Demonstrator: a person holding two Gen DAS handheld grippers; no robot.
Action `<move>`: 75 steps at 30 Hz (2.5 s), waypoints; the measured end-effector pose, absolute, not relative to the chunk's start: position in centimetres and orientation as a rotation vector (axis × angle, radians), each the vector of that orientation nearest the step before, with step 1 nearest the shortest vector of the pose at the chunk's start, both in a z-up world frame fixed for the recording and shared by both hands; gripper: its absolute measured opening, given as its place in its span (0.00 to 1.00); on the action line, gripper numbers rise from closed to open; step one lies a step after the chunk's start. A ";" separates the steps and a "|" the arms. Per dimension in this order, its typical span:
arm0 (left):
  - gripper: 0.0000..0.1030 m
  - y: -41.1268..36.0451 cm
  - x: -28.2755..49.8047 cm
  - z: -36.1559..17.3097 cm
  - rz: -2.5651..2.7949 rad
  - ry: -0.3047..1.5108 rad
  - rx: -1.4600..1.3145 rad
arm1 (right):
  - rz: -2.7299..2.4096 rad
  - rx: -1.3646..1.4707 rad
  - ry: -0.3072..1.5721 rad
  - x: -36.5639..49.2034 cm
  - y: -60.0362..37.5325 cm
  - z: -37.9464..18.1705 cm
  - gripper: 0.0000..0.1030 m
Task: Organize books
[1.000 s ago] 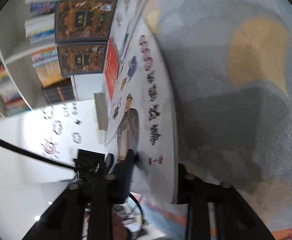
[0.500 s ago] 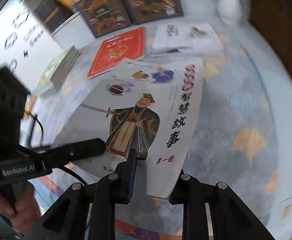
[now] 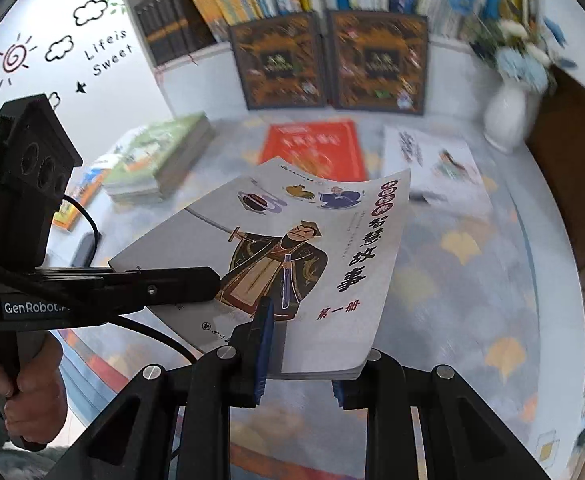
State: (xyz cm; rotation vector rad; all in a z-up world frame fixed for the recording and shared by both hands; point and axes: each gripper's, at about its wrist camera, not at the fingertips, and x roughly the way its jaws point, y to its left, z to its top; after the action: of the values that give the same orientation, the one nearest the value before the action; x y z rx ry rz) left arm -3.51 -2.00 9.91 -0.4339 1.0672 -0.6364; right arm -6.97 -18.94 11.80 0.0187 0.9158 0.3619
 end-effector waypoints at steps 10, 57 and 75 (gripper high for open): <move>0.11 13.3 -0.3 12.9 -0.475 0.925 -0.498 | 0.498 -0.013 0.841 0.7 -4.7 14.0 0.23; 0.20 36.9 10.5 5.7 -0.330 1.067 -0.588 | 0.539 0.139 1.167 15.3 13.5 6.4 0.42; 0.23 17.7 0.1 4.7 -0.343 1.094 -0.304 | 0.122 0.086 1.179 3.8 -6.6 2.7 0.53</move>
State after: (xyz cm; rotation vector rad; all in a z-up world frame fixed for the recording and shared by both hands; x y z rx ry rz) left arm 0.09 17.73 4.67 -0.3036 1.0943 -0.3425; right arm 3.78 -6.58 2.69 0.0859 1.1786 0.1222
